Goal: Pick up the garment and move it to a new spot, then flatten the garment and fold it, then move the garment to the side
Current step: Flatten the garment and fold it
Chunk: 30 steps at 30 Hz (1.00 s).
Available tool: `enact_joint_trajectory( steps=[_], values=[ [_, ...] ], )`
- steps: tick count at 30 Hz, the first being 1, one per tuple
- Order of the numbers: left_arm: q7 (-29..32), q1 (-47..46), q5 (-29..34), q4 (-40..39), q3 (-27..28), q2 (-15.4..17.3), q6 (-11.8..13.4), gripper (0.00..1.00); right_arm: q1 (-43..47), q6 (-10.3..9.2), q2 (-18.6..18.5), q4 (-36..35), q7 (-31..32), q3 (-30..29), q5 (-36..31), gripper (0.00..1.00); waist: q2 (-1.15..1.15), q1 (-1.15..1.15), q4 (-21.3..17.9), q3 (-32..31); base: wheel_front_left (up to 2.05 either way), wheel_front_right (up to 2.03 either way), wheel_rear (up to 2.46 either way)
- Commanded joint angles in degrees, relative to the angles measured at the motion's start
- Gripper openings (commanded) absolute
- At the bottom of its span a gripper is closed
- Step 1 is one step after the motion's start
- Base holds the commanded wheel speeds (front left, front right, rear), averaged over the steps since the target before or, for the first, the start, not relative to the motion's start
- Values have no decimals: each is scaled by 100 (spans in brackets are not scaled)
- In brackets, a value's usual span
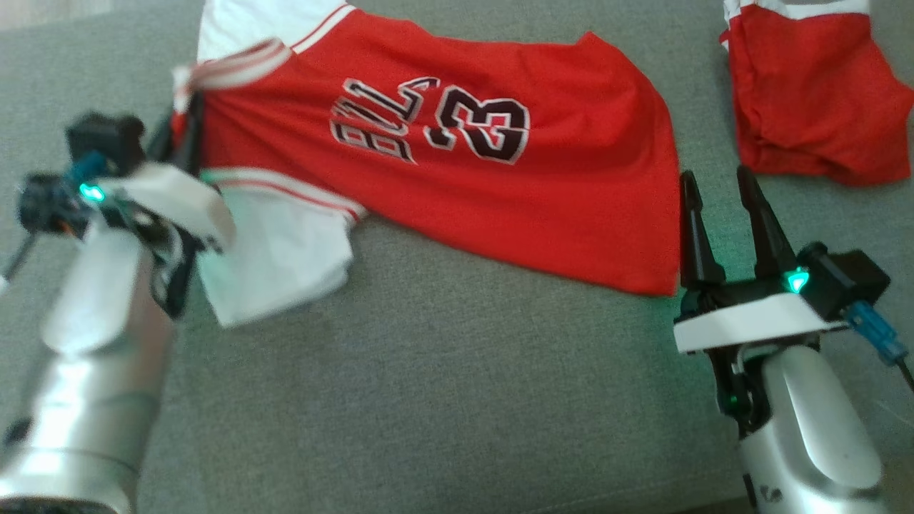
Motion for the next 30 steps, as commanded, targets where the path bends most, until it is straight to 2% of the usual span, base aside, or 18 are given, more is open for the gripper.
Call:
enact_joint_trajectory(
  steps=[1,7,8,9,15,21,30],
  values=[
    [21,-328,54,-102,137,315,-19,0,-181,-5,37,-192,-62,158,-52,100,0,-1,-32,53,0,0,0],
    [135,-896,111,237,-98,520,-93,0,-312,-5,43,-174,-62,245,-47,100,0,-1,-67,160,0,0,0],
    [144,-936,127,313,-140,539,-97,60,-320,-5,44,-167,-62,262,-50,100,0,-1,-68,166,0,0,0],
    [141,-957,118,386,-169,541,-102,100,-328,-5,45,-159,-62,278,-55,100,0,-1,-69,168,0,0,0],
    [-374,-828,-17,596,-173,455,-112,100,-302,-5,49,-155,-62,295,-70,100,0,-1,31,63,0,0,0],
    [-1049,-365,-260,453,-34,225,-102,100,-134,-5,41,-118,-62,228,-111,100,0,-1,286,-241,0,0,0],
    [-1250,973,-505,-642,294,-233,68,100,311,-5,-9,8,-62,69,-95,100,0,-1,748,-845,0,0,0]
  ],
)
